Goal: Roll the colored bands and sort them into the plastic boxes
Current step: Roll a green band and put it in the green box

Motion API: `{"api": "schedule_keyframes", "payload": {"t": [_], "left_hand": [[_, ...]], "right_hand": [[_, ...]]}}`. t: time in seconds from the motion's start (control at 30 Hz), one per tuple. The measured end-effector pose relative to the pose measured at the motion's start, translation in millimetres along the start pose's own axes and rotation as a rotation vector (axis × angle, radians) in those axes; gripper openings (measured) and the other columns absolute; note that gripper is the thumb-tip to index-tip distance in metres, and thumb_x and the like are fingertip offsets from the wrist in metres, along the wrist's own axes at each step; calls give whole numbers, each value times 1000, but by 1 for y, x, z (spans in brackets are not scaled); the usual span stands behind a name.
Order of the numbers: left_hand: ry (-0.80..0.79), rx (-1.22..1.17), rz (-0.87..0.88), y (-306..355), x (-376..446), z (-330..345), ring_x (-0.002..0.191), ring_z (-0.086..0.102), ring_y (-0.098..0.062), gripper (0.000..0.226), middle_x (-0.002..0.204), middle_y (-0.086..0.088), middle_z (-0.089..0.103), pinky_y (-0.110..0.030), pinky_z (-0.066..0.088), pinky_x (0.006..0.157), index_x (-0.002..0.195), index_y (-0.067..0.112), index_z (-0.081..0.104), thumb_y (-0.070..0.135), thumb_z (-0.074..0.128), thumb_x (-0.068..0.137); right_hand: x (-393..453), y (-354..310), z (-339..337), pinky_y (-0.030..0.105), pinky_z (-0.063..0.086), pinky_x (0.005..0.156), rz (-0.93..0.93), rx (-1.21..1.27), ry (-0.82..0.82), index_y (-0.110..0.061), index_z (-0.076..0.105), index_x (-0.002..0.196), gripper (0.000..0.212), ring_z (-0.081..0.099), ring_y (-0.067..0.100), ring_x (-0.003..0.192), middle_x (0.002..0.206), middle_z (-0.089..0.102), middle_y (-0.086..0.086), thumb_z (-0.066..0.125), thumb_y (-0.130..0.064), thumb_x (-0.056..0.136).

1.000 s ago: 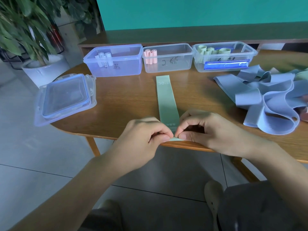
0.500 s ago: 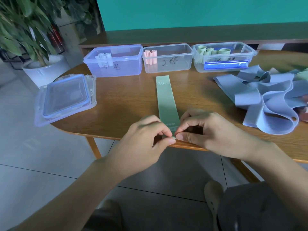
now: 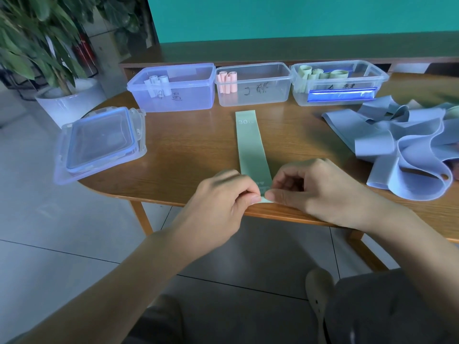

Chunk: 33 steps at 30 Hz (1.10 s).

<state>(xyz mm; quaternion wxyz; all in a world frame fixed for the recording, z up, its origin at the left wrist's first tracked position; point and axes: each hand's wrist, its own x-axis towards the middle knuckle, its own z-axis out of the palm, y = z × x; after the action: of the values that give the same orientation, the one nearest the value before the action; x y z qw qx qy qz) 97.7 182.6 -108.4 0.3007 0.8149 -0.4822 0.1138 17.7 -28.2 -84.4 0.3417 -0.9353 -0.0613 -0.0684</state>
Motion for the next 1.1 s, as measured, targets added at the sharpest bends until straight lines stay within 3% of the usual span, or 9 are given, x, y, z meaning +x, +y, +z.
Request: {"api": "schedule_keyframes", "payload": {"t": [0.23,0.4,0.57,0.73,0.97,1.1], "left_hand": [[31,49,34,1,-3,2,83,52,-9,24,88,5,57,-17,40,74,88,16,69,30,54,99],[79,95,76,-3,-6,5,87,58,-14,20,92,1,60,-23,47,79,92,12,73,27,61,98],[89,112,92,-5,-6,6,89,60,-12,23,94,1,63,-24,49,82,95,13,76,31,62,97],[118,138,107,-6,-5,6,88,59,-14,28,92,0,63,-19,47,83,93,13,78,31,56,99],[136,55,21,-4,-3,11,88,52,-2,10,96,4,61,-7,39,81,99,15,75,20,71,92],[112,42,1,-2,-2,10,85,54,-3,5,90,9,63,-10,39,75,95,18,72,22,69,93]], "right_hand": [[1,-3,2,15,43,59,44,-8,-3,-28,70,82,17,60,5,70,70,65,-12,71,-43,89],[0,1,5,15,39,59,-18,0,67,-28,66,85,14,55,8,67,72,61,-11,74,-38,90],[-3,9,12,14,44,82,-223,-64,76,-22,71,95,2,61,7,91,94,62,-14,69,-23,94],[-3,14,9,27,53,82,-235,-56,61,-20,76,101,20,65,9,93,96,66,-11,68,-37,92],[-2,14,10,25,51,80,-234,-71,86,-25,77,100,11,64,9,91,94,66,-12,71,-31,93],[-1,15,11,22,49,78,-229,-110,92,-25,76,100,10,62,7,89,93,65,-13,67,-29,96]]}}
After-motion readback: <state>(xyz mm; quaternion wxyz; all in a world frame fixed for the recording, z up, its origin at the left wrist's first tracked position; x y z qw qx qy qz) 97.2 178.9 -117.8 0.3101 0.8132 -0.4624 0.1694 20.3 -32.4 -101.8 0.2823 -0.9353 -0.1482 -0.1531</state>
